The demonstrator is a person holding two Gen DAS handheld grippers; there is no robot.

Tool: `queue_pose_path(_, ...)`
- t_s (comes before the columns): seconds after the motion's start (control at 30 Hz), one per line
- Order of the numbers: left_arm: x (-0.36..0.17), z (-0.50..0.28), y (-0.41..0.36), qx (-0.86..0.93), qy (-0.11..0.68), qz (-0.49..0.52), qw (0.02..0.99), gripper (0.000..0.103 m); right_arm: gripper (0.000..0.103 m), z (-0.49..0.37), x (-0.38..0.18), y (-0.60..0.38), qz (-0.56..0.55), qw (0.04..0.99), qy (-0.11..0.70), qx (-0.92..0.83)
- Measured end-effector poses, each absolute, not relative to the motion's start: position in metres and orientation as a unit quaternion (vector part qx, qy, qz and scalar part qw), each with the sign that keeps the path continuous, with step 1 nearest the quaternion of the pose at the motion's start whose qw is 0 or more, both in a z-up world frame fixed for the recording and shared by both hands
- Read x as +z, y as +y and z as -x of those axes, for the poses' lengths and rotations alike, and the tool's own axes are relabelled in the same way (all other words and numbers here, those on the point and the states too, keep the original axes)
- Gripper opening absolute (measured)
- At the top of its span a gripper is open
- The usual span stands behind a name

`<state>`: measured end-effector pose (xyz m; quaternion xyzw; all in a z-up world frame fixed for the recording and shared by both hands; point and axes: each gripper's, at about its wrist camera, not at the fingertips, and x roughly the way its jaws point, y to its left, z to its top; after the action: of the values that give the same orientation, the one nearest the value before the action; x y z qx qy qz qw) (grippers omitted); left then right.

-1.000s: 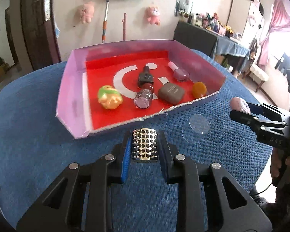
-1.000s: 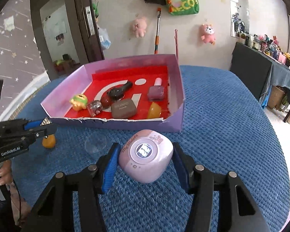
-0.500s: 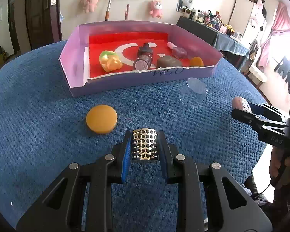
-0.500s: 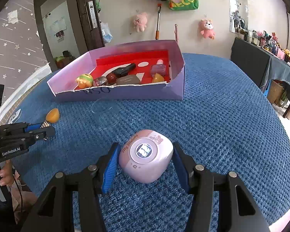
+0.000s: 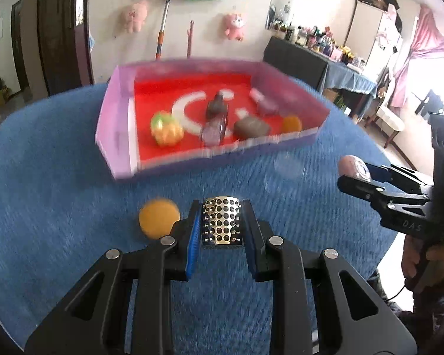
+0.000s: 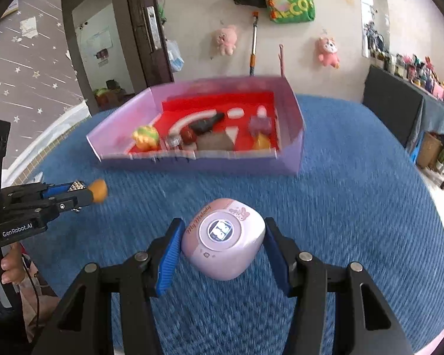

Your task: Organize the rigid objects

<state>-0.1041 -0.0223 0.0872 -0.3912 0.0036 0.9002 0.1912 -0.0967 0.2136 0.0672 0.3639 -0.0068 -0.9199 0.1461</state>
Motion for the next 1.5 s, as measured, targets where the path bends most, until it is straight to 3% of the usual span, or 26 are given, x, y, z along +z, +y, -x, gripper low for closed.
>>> queue_pose_path(0.3,0.13,0.192,-0.001,0.89,0.024,0.402,0.213,0.024,0.057,0.177,0.115,0.196,-0.349,0.196,0.021,-0.916)
queue_pose_path(0.67,0.091,0.318,0.024,0.839,0.073,0.508,0.18,0.024,0.057,0.311,0.082,0.168,-0.446,0.235,0.073,-0.861)
queue_pose_path(1.03,0.059,0.347,0.026,0.81,0.076,0.556,0.169,0.024,0.057,0.342,0.055,0.159,-0.493,0.228,0.118,-0.831)
queue_pose_path(1.5,0.058,0.346,0.027,0.808,0.073,0.559,0.172,0.024,0.057,0.347,0.047,0.155,-0.515,0.21,0.125,-0.821)
